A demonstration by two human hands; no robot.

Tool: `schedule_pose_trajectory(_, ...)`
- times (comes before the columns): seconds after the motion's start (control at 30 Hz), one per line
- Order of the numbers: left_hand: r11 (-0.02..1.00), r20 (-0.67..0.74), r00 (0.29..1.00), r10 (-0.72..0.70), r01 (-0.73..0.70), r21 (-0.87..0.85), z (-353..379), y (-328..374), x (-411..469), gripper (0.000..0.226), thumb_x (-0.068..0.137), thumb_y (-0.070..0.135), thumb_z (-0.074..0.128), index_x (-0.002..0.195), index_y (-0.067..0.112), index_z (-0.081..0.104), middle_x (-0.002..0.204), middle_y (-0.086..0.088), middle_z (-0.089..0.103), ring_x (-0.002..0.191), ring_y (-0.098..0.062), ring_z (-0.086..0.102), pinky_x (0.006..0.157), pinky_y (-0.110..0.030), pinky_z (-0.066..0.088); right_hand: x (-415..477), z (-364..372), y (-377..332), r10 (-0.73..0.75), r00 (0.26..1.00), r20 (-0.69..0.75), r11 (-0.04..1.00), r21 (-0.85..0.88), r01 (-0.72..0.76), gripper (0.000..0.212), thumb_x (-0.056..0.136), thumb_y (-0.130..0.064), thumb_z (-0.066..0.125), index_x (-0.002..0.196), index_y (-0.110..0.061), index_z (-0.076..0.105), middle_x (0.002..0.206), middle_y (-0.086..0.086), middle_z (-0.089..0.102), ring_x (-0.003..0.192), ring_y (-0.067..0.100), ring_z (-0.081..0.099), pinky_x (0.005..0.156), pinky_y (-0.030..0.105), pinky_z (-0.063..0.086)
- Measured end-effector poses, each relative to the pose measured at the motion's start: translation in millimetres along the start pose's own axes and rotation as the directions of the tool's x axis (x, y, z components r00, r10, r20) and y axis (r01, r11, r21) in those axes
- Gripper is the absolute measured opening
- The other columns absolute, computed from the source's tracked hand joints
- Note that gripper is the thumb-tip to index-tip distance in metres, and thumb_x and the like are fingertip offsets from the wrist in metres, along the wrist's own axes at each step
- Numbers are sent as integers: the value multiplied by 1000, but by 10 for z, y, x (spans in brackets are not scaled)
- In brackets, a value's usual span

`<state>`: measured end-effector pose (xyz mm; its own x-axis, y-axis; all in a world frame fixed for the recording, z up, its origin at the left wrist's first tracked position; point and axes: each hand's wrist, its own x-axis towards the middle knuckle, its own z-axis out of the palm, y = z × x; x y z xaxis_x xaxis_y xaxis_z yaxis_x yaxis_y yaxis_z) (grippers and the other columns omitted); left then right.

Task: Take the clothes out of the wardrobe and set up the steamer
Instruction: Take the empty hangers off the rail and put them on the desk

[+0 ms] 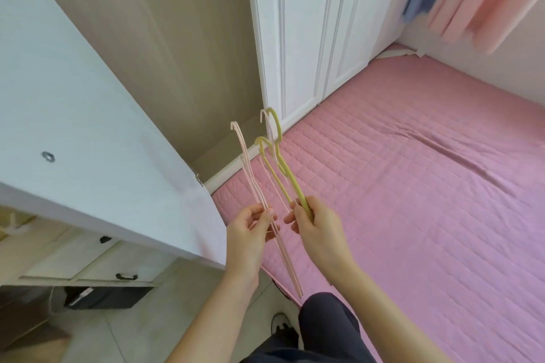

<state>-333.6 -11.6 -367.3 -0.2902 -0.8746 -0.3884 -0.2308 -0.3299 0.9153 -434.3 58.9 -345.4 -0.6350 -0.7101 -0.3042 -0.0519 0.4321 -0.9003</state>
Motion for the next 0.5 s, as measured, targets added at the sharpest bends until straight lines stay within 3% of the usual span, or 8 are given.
schedule_pose_trajectory(0.17,1000,-4,1000,-6,6,16,39,-156,-245,5,89,19,65,94,17,67,85,-6,70,78,-18,68,70,-25,57,-294,-90,191,25,1000,-10,1000,-6,-25,19,99,-13,42,98,-17,60,83,-2,68,75,12,63,69,30,55)
schedule_pose_trajectory(0.37,1000,-22,999,24,-23,17,155,-291,-646,9,88,21,68,94,14,68,82,-4,67,65,-8,62,63,-17,52,-658,-256,393,14,1000,23,1000,1,-14,18,98,-13,42,96,-16,60,81,-3,68,73,7,63,72,30,55)
schedule_pose_trajectory(0.5,1000,-55,998,19,-19,-11,255,-410,-1010,13,85,22,71,95,14,69,81,-1,68,64,-3,61,67,-21,53,-946,-439,491,-2,998,64,1000,-4,2,19,98,-15,42,93,-17,60,79,-4,66,68,4,62,69,30,56)
